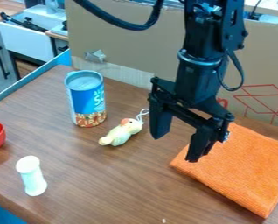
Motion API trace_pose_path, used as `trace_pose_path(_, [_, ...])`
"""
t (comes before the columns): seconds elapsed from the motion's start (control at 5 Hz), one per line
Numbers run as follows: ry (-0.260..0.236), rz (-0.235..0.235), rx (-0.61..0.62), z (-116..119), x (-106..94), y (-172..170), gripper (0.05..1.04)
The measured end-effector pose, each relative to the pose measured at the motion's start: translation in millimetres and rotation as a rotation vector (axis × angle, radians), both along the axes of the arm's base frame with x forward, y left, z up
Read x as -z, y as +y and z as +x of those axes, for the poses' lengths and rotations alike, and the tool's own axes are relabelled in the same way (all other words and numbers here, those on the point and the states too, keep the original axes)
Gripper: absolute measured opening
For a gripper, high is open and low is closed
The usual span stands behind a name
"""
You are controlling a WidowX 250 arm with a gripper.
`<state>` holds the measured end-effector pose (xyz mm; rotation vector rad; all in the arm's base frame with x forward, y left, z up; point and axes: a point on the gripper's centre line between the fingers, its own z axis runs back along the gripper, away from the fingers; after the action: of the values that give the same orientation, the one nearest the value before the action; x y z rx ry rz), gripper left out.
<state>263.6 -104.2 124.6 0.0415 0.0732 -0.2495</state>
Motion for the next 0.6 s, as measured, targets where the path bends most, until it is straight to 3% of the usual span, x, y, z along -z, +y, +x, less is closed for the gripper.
trace_pose_path(0.2, [0.026, 0.013, -0.006, -1, 7.9, 1, 1.001])
trace_pose_path(0.4, [-0.084, 0.008, -0.021, 31, 2.2, -5, 1.001])
trace_pose_path(0.6, [-0.159, -0.013, -0.048, 64, 8.5, -18, 1.001])
